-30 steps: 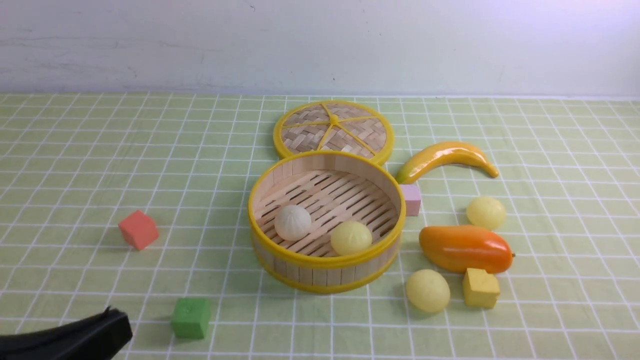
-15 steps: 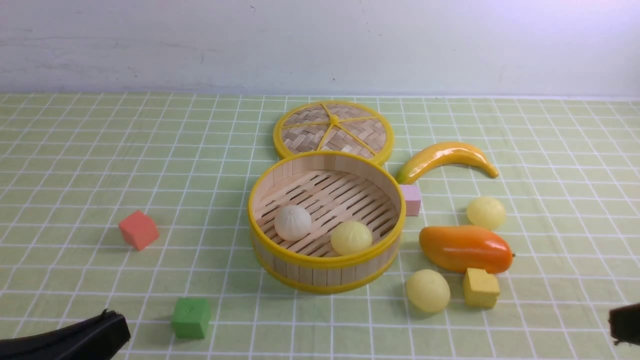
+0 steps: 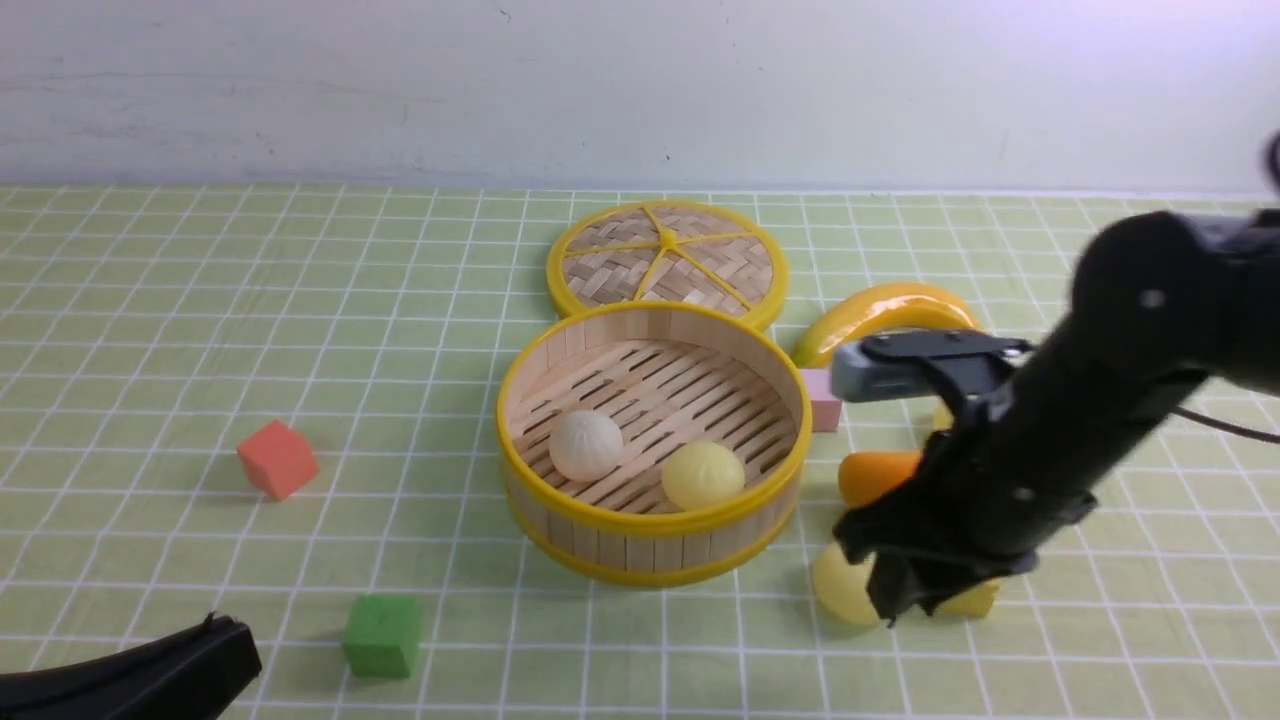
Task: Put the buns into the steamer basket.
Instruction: Use the right arm to grab a steamed stuffed bun
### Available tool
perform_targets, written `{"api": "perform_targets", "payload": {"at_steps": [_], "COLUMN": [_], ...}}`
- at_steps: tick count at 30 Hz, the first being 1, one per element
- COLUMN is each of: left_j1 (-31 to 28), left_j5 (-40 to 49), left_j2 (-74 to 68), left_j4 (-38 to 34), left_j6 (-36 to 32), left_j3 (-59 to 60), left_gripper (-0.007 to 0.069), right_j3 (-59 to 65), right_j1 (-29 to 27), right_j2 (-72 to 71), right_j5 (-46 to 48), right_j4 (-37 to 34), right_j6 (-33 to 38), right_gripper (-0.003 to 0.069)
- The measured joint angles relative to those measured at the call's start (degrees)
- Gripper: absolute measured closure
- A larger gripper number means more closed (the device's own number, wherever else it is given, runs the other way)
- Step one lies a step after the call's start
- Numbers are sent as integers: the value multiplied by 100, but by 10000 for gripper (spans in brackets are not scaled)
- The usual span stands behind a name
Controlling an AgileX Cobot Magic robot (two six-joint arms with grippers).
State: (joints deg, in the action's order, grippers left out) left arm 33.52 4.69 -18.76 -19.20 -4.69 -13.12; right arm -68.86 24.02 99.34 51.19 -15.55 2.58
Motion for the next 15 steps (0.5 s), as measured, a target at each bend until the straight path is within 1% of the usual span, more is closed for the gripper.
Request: {"api": "perform_targets", "payload": {"at_steps": [1, 2, 5, 7, 15], "left_j1": [0, 0, 0, 0, 0], "left_j5": [0, 0, 0, 0, -13], "left_j2": [0, 0, 0, 0, -2], "left_j4": [1, 19, 35, 39, 48], "left_j6": [0, 0, 0, 0, 0], "left_j3": [0, 0, 0, 0, 0], "left_gripper": [638, 638, 638, 638, 638], "right_j3": [0, -292, -636, -720, -781], "right_j1": [7, 38, 32, 24, -6], "right_j2": [50, 414, 857, 963, 769], "right_j5": [-10, -71, -113, -160, -225], "right_j4": [0, 151, 306, 335, 453], "right_j6": [-18, -161, -347, -373, -551], "right_gripper": [418, 418, 418, 418, 418]}}
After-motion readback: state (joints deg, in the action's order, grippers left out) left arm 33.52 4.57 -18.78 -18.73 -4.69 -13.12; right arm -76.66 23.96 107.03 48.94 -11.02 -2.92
